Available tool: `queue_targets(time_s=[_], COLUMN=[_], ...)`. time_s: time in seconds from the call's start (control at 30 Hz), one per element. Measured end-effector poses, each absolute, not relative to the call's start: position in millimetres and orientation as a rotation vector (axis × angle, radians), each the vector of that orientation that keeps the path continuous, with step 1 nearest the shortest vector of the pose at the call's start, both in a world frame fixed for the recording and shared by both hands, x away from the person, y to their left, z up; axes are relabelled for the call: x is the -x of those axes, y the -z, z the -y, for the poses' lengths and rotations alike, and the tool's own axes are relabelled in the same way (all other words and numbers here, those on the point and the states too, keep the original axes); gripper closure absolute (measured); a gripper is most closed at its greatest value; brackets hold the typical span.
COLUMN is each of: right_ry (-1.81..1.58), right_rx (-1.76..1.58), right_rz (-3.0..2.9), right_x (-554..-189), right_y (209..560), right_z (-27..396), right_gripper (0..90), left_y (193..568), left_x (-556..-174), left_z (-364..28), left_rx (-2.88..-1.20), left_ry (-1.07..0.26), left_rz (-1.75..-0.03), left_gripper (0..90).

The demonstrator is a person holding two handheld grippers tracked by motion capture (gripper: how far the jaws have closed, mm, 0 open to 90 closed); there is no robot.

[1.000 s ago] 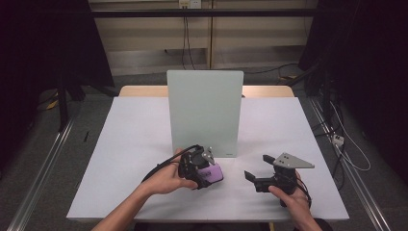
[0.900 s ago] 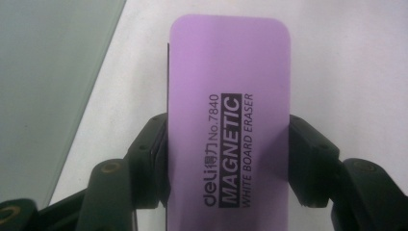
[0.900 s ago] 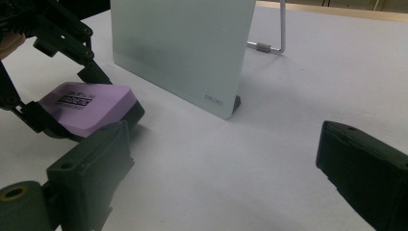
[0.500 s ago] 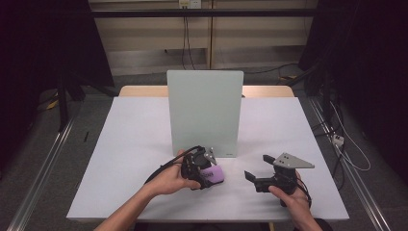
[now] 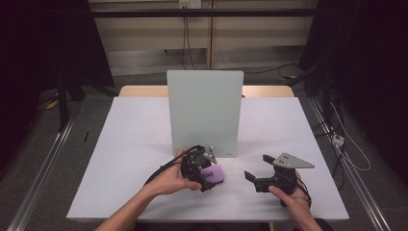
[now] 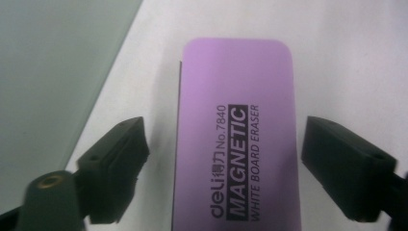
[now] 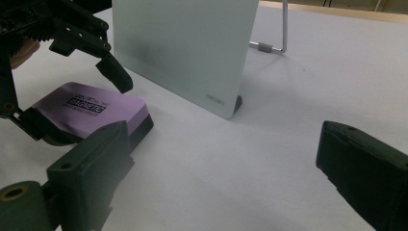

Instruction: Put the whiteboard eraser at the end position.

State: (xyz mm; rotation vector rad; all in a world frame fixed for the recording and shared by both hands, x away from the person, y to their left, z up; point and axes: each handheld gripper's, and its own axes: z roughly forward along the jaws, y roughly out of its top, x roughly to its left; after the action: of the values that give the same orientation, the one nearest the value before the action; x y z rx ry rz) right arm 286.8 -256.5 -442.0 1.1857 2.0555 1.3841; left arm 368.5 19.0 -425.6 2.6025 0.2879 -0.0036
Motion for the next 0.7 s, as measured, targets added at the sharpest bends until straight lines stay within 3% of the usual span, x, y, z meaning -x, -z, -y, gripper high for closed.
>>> queue_targets(time_s=[0.23,0.6,0.7], right_ry=[-1.381,-1.376,-1.372], right_rx=[-1.184,-1.192,-1.188], right_rz=[-2.058,-2.053,-2.055], right_x=[-287,-288,-288], right_y=[442,442,442], right_z=[256,256,256], right_gripper=[4.9,4.7,4.8], left_y=[418,391,388], left_x=[-371,-377,-380], left_z=[-24,-50,-61], left_rx=[-2.541,-2.415,-2.374], left_ry=[-0.025,-0.090,-0.159], left_rz=[-0.320,-0.423,-0.491], left_gripper=[7.9,7.3,6.9])
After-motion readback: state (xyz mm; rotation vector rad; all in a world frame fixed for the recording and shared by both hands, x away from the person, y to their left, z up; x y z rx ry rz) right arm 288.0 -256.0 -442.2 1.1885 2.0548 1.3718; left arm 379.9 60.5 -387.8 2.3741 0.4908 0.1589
